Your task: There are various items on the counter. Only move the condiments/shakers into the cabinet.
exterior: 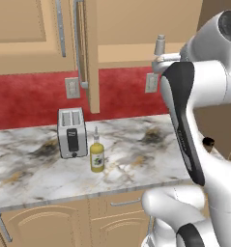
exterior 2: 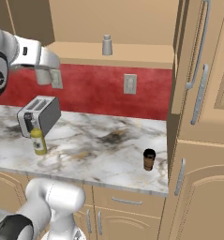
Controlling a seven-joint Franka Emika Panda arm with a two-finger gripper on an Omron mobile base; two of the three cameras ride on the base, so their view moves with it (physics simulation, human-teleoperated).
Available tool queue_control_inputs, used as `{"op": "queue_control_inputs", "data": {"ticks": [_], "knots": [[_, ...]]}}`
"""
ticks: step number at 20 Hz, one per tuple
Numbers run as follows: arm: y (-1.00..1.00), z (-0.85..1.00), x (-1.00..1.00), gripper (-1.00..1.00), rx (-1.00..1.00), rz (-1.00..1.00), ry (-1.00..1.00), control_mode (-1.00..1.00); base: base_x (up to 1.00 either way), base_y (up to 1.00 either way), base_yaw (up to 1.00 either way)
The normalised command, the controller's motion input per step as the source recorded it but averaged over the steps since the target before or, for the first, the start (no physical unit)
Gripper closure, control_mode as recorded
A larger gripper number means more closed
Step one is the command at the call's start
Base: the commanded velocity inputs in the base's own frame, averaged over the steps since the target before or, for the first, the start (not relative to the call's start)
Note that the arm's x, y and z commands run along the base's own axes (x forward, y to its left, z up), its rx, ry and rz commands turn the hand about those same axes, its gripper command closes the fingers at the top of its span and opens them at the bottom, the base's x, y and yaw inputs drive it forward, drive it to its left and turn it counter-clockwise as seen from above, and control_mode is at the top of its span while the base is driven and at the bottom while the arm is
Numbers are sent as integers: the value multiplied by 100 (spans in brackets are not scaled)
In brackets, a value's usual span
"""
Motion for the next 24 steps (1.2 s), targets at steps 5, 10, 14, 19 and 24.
{"op": "queue_control_inputs", "data": {"ticks": [5,10,14,19,24], "knots": [[0,7,-2,100,17,0,-11,-100,0,0,0],[0,16,5,100,4,0,-13,-100,0,0,0],[0,0,31,100,0,0,-21,-100,0,0,0],[0,-10,57,100,0,0,-17,-100,0,0,0],[0,-3,79,100,-2,0,-4,-100,0,0,0]]}}
